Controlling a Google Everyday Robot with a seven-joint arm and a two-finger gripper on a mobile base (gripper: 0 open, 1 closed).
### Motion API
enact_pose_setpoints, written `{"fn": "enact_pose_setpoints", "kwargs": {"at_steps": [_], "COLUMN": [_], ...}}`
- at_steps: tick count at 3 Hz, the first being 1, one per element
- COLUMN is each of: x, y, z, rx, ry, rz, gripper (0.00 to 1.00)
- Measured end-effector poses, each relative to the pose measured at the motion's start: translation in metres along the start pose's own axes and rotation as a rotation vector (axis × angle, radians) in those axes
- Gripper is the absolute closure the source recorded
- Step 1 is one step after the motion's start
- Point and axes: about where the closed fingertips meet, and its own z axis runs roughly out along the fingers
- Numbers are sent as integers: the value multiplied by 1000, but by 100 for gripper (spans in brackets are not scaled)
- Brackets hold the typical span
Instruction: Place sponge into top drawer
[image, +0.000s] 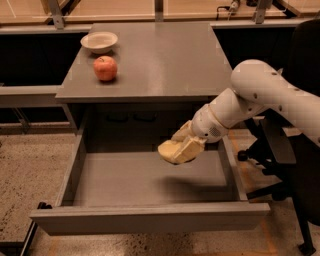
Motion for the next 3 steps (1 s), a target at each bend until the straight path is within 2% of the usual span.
{"fn": "enact_pose_setpoints", "kwargs": {"at_steps": [1,3], "x": [15,54], "y": [-2,-5], "z": [28,61], "rx": [-5,3], "ry": [20,-8], "rz": [-13,10], "gripper": [100,59]}}
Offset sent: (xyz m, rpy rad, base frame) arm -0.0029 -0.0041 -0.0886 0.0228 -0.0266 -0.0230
